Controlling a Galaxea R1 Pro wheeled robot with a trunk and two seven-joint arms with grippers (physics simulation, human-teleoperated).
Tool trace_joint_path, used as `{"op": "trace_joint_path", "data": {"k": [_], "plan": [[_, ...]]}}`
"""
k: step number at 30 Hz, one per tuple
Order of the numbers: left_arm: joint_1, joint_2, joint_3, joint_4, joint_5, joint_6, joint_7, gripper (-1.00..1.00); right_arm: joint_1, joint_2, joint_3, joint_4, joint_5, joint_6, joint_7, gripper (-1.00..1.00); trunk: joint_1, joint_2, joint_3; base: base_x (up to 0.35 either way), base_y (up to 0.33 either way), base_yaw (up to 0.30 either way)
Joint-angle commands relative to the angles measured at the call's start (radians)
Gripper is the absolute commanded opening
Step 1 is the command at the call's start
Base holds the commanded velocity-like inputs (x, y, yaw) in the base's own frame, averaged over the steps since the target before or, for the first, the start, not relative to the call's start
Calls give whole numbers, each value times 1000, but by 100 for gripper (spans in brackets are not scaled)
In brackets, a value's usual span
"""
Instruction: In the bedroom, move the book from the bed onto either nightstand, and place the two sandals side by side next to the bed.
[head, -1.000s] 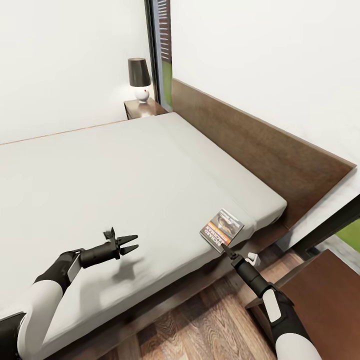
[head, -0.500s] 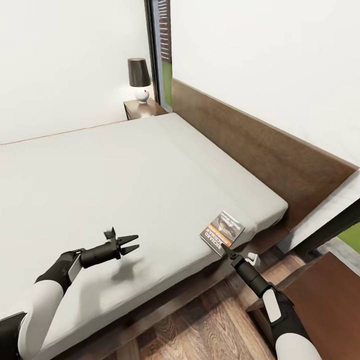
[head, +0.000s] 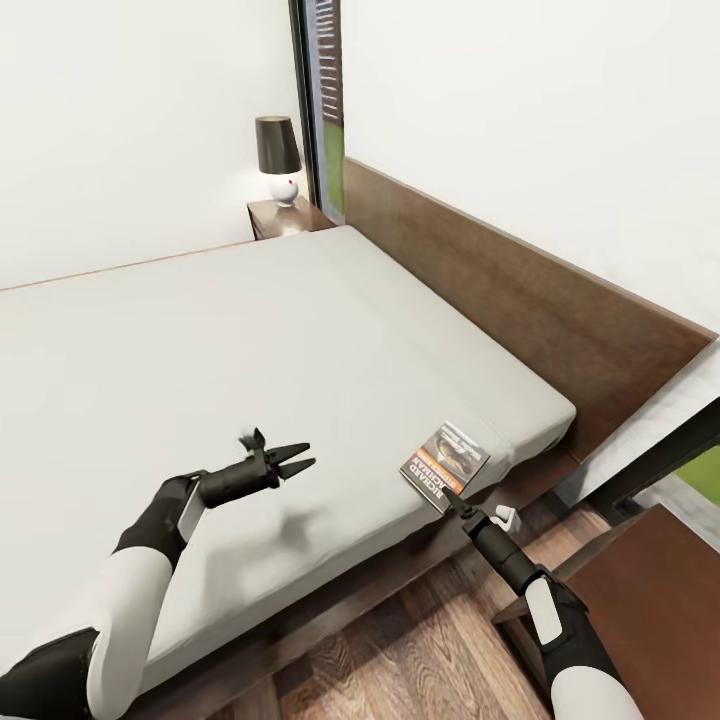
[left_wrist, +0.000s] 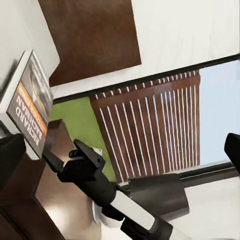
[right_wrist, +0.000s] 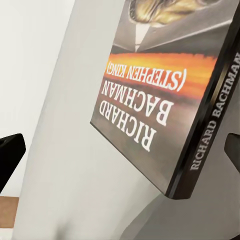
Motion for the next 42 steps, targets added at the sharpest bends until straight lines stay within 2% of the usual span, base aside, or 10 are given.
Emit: {"op": "trace_joint_path", "data": {"k": [1,38,42], "plan": [[0,-2,1,-4,0,11,-4,100,-1,1,-4,0,-4,9,4,100,0,0,-1,0,0,0],[0,-6,3,-13,-1,11,-2,100,-1,1,-6,-1,-4,4,5,100,0,0,-1,0,0,0],[0,-6,3,-12,-3,11,-1,100,-1,1,-6,-2,-4,5,6,100,15,-28,-13,0,0,0]]}}
